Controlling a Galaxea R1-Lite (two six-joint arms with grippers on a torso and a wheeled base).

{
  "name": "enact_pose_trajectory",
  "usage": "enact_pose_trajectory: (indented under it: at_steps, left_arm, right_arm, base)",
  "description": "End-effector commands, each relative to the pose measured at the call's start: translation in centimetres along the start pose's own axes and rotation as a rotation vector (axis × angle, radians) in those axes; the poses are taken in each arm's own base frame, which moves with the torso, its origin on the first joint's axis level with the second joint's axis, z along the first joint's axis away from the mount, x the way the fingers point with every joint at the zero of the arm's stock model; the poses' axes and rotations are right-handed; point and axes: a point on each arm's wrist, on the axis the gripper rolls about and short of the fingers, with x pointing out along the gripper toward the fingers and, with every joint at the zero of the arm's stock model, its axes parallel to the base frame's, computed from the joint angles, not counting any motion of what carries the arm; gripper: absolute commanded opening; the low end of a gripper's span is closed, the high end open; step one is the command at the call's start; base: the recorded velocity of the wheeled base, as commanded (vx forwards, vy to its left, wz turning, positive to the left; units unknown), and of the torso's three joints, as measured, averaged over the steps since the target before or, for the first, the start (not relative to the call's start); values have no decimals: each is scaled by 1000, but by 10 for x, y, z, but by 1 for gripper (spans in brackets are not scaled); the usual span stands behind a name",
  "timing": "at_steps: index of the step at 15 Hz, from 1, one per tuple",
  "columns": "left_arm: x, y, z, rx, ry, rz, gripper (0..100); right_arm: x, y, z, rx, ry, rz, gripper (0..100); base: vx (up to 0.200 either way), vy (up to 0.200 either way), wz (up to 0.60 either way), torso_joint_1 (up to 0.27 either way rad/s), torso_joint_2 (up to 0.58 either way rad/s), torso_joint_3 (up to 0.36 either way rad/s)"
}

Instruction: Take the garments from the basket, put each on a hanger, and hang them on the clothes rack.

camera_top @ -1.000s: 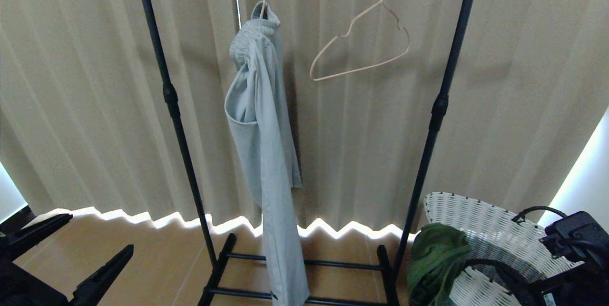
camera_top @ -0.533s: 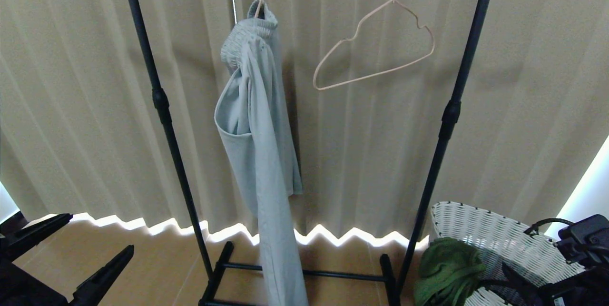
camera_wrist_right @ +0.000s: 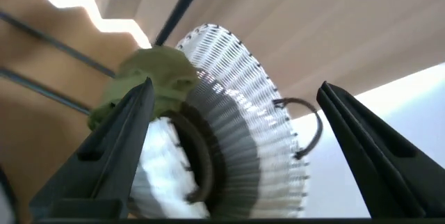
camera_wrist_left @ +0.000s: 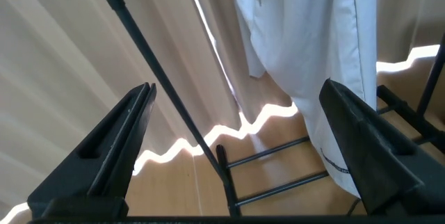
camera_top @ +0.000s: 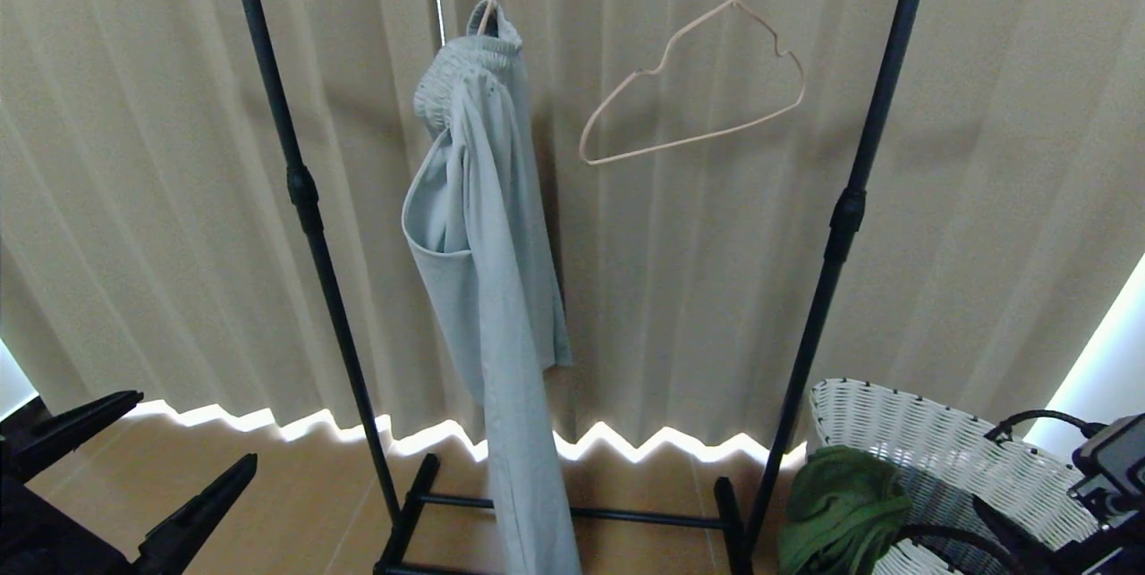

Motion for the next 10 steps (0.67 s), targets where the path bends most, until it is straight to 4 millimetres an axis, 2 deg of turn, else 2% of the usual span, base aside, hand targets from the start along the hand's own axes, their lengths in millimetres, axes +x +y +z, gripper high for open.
enact_pose_trajectory:
  at_steps: [1, 3, 5, 10]
  left_arm:
    - [-1, 0, 0, 1, -3, 1, 100]
    - [-3, 0, 1, 33, -16, 6, 100]
    - [-5, -1, 2, 46, -26, 9, 100]
    - [-7, -1, 3, 51, -38, 9, 100]
  right_arm:
    - [26, 0, 8, -88, 87, 58, 100]
    - [53, 0, 14, -180, 162, 93, 100]
    - [73, 2, 12, -269, 236, 126, 100]
    - [119, -3, -13, -390, 413, 218, 100]
  base:
    - [0, 0, 0, 0, 0, 0]
    - [0, 0, 0, 0, 0, 0]
    - [0, 0, 0, 0, 0, 0]
    - [0, 0, 0, 0, 0, 0]
